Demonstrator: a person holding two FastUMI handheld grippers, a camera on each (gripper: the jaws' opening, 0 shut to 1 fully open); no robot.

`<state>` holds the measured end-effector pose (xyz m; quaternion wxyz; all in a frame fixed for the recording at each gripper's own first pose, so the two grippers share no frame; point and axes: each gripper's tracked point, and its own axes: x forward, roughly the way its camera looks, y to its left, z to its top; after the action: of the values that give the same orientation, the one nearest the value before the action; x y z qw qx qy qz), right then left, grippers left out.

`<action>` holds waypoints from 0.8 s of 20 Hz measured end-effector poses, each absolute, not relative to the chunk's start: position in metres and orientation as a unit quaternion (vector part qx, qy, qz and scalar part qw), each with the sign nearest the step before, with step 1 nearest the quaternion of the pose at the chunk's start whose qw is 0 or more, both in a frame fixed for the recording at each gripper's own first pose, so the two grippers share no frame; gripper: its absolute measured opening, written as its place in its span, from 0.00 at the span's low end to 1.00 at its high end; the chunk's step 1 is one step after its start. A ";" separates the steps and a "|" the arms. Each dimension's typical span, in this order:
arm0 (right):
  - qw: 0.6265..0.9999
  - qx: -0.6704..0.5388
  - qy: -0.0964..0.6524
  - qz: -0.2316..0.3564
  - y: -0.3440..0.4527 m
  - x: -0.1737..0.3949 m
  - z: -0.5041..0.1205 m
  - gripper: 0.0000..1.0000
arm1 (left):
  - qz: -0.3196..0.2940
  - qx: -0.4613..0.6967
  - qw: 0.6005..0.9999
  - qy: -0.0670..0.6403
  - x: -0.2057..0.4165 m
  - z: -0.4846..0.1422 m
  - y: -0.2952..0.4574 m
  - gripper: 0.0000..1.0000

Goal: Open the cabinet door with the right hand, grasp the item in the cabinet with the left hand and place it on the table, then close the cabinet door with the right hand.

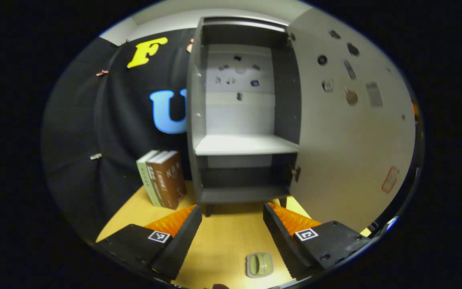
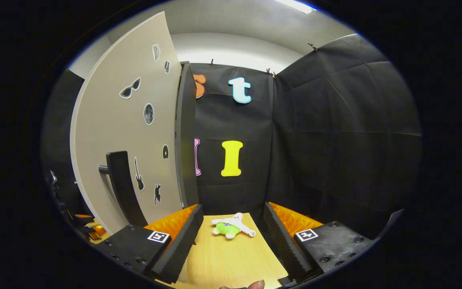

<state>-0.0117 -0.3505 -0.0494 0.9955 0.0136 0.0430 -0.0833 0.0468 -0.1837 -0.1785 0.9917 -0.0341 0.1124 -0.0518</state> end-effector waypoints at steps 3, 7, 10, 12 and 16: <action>0.995 -0.005 0.036 -0.092 -0.349 -0.014 -0.043 0.98 | -0.033 -0.035 0.996 0.074 0.047 -0.130 -0.144 0.96; 0.995 0.001 0.039 -0.093 -0.335 -0.013 -0.040 0.98 | -0.014 -0.080 0.994 0.067 0.042 -0.089 -0.103 0.97; 0.995 0.002 0.035 -0.095 -0.323 -0.016 -0.038 0.98 | -0.003 -0.075 0.996 0.047 0.040 -0.053 -0.075 0.92; 0.995 0.003 0.034 -0.093 -0.313 -0.017 -0.037 0.98 | -0.004 -0.073 0.997 0.035 0.036 -0.033 -0.062 0.95; 0.993 -0.006 0.029 -0.110 -0.307 -0.021 -0.033 0.95 | 0.013 -0.066 0.997 0.024 0.032 -0.021 -0.029 0.95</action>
<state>-0.0212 -0.3071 -0.0326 0.9935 -0.0057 0.0285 -0.1101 0.0318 -0.0286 -0.0209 0.9974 -0.0663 0.0239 0.0130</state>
